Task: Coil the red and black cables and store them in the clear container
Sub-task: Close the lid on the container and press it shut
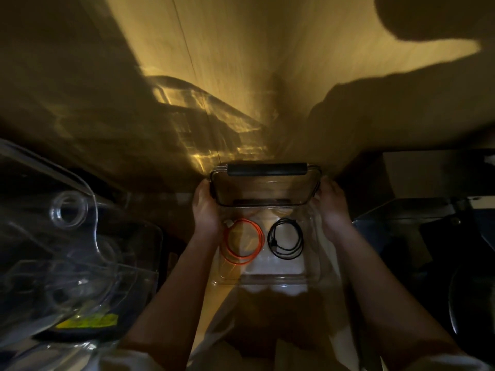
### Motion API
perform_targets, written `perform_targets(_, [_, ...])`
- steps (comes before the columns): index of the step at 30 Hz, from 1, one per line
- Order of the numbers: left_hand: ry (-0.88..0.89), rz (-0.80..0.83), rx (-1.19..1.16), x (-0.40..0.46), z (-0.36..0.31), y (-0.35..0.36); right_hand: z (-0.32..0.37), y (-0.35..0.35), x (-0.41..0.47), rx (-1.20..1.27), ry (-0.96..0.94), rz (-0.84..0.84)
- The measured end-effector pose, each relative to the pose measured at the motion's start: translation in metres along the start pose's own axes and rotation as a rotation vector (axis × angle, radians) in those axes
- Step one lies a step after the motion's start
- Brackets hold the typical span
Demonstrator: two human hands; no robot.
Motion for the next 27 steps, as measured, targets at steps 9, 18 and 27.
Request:
perform_targets(9, [0.017,-0.037,-0.106,-0.022,-0.005,-0.003,0.046,0.01,-0.064,0.062,-0.174,-0.043])
perform_targets(18, [0.018,-0.067,-0.271,-0.049,-0.018,-0.02,0.056,0.007,-0.12,0.118,-0.232,-0.032])
perform_targets(27, [0.055,-0.028,-0.248,-0.076,-0.018,-0.036,0.046,0.0,-0.158,0.205,-0.211,-0.054])
Point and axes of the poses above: each hand's wrist, its own x-axis towards the middle knuckle, its own y-axis out of the palm, z = x × y, the point moved 1 cm from there along x, towards the middle knuckle, and after that the axes turned 8 degrees about z, right-handed, at the moved point
